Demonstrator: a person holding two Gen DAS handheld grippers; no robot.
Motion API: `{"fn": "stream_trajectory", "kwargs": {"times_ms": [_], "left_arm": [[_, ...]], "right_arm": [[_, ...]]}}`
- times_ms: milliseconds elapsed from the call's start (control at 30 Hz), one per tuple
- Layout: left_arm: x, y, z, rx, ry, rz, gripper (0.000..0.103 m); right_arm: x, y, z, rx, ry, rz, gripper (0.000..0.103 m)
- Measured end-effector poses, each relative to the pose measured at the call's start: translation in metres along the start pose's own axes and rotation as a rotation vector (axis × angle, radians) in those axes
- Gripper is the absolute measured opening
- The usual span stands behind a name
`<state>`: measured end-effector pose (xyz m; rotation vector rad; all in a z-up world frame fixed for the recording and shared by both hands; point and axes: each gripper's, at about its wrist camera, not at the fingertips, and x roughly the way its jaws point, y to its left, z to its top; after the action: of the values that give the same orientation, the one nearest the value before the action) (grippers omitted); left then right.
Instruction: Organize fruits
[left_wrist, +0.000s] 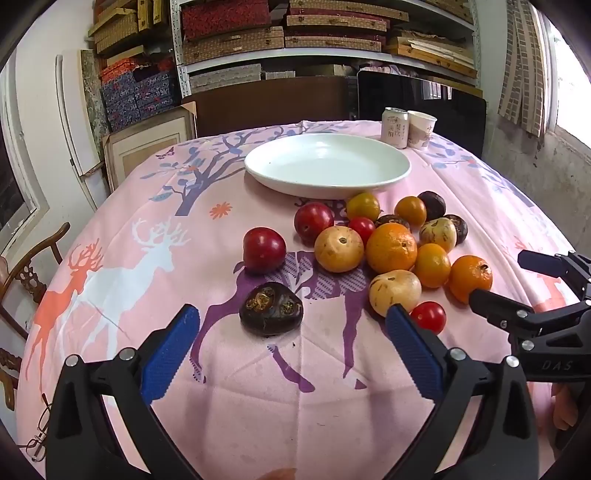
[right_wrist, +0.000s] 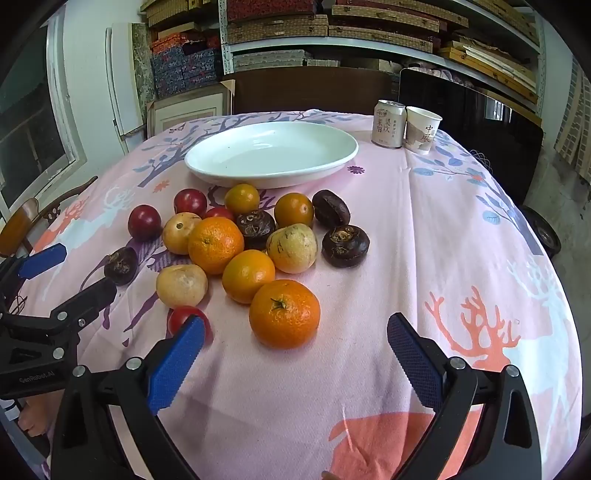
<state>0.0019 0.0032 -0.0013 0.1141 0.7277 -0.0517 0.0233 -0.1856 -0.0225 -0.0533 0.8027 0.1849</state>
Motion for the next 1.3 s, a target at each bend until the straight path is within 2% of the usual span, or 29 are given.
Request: {"fn": "stream_trajectory", "kwargs": {"times_ms": [1300], "left_arm": [[0.0035, -0.0005, -0.0051, -0.001, 0.013, 0.002, 0.099]], "right_arm": [[-0.0012, -0.0011, -0.0002, 0.006, -0.003, 0.009, 0.1]]}}
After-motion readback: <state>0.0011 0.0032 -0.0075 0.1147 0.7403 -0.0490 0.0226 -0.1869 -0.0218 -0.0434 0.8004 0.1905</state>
